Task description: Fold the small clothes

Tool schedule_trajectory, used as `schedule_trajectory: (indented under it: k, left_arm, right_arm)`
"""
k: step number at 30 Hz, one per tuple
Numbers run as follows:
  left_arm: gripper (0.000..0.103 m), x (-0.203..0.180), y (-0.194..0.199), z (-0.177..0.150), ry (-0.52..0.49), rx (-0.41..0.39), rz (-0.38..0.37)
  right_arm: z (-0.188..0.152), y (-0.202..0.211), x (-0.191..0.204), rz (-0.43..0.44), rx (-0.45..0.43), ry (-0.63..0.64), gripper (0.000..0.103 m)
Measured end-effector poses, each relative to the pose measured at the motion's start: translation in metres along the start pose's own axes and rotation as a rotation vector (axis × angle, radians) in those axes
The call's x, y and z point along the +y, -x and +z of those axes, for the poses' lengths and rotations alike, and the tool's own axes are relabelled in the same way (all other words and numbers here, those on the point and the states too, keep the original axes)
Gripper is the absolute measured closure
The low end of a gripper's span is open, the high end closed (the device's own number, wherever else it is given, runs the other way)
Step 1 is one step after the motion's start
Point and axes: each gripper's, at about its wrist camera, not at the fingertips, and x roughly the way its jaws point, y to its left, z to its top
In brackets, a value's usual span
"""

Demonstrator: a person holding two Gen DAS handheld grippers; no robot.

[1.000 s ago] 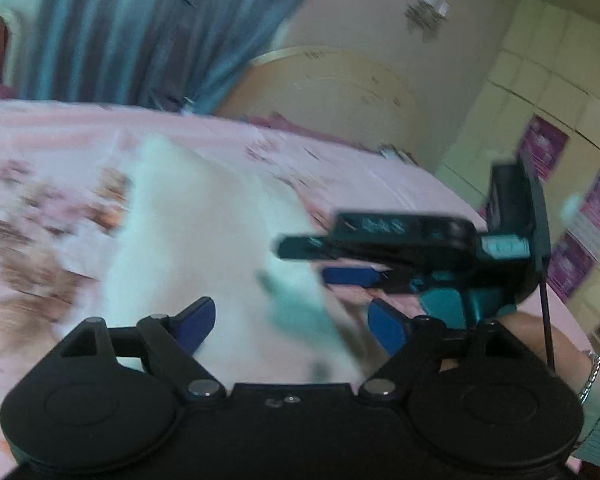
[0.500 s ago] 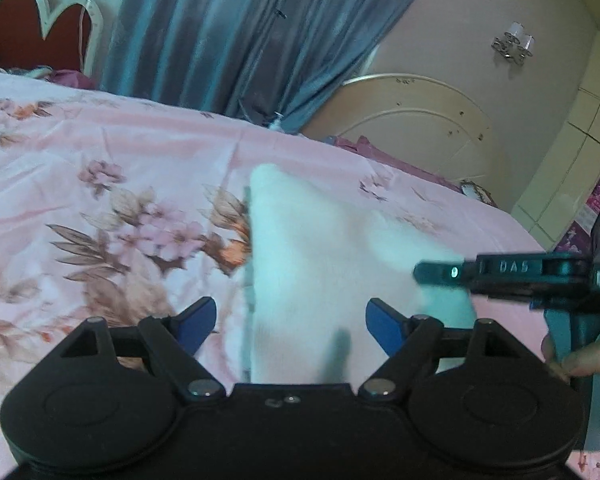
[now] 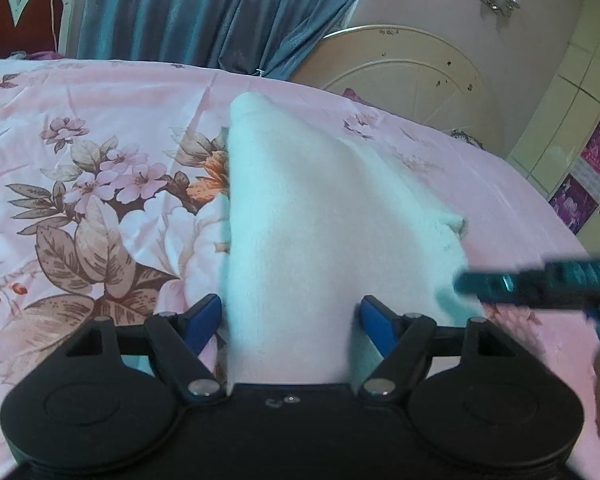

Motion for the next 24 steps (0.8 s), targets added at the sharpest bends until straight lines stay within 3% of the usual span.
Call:
schedule_trajectory:
  k: [4, 7, 11, 15, 18, 21, 23, 24]
  left_arm:
    - [0.029, -0.003, 0.001, 0.0, -0.016, 0.004, 0.001]
    - [0.029, -0.006, 0.0, -0.001, -0.049, 0.012, 0.01]
    - [0.029, -0.006, 0.002, 0.003, -0.049, 0.041, -0.008]
    - [0.03, 0.003, 0.013, 0.023, 0.047, 0.037, -0.045]
    - [0.031, 0.011, 0.019, 0.046, 0.081, -0.004, -0.048]
    - [0.042, 0.015, 0.008, 0.069, 0.096, -0.034, -0.024]
    - [0.049, 0.017, -0.002, 0.081, 0.097, -0.051, -0.024]
    - [0.052, 0.016, -0.008, 0.086, 0.09, -0.054, -0.019]
  right_arm:
    - [-0.024, 0.001, 0.011, -0.021, 0.042, 0.049, 0.067]
    - [-0.032, 0.002, 0.007, -0.033, 0.04, 0.034, 0.096]
    - [-0.043, 0.01, -0.004, -0.036, 0.041, 0.01, 0.098]
    - [-0.03, 0.018, 0.003, -0.043, 0.057, 0.045, 0.097]
    - [-0.017, 0.032, 0.01, -0.064, -0.029, 0.062, 0.092]
    - [0.003, 0.03, 0.017, -0.101, -0.105, 0.078, 0.084]
    - [0.02, 0.022, 0.02, -0.107, -0.148, 0.076, 0.063]
    - [0.03, 0.015, 0.024, -0.114, -0.166, 0.084, 0.06]
